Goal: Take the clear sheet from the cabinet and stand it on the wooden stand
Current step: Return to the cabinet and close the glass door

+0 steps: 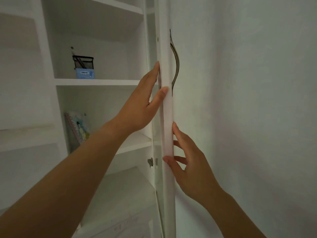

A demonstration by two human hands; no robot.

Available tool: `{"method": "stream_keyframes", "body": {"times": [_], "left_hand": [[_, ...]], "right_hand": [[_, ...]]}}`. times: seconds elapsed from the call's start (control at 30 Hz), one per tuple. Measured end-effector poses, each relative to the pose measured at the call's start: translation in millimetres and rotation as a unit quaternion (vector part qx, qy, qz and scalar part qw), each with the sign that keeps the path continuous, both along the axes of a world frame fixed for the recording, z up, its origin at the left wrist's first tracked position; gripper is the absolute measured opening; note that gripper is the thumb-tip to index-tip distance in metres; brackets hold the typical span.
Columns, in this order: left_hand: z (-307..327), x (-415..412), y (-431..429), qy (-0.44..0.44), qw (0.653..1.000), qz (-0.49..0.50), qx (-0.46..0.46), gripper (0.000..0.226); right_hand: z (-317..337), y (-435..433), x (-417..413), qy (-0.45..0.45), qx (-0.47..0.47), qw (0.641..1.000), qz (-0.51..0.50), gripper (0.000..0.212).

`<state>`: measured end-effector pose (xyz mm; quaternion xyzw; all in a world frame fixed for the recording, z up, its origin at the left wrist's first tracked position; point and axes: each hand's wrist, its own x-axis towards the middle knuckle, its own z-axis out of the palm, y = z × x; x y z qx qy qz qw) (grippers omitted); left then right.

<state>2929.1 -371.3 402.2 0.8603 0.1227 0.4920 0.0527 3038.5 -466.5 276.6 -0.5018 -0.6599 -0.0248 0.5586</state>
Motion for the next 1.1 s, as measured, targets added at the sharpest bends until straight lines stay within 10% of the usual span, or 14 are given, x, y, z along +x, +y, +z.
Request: {"method": "stream_keyframes", "body": {"times": [0.7, 1.1], "left_hand": [[-0.4, -136.0, 67.5, -0.028, 0.998, 0.004, -0.057, 0.063], [-11.9, -194.8, 112.8, -0.047, 0.974, 0.218, -0.041, 0.059]], "right_hand": [[-7.3, 84.9, -137.1, -0.045, 0.033, 0.998, -0.04, 0.064], [-7.2, 152.1, -161.6, -0.113, -0.012, 0.993, -0.02, 0.071]]}}
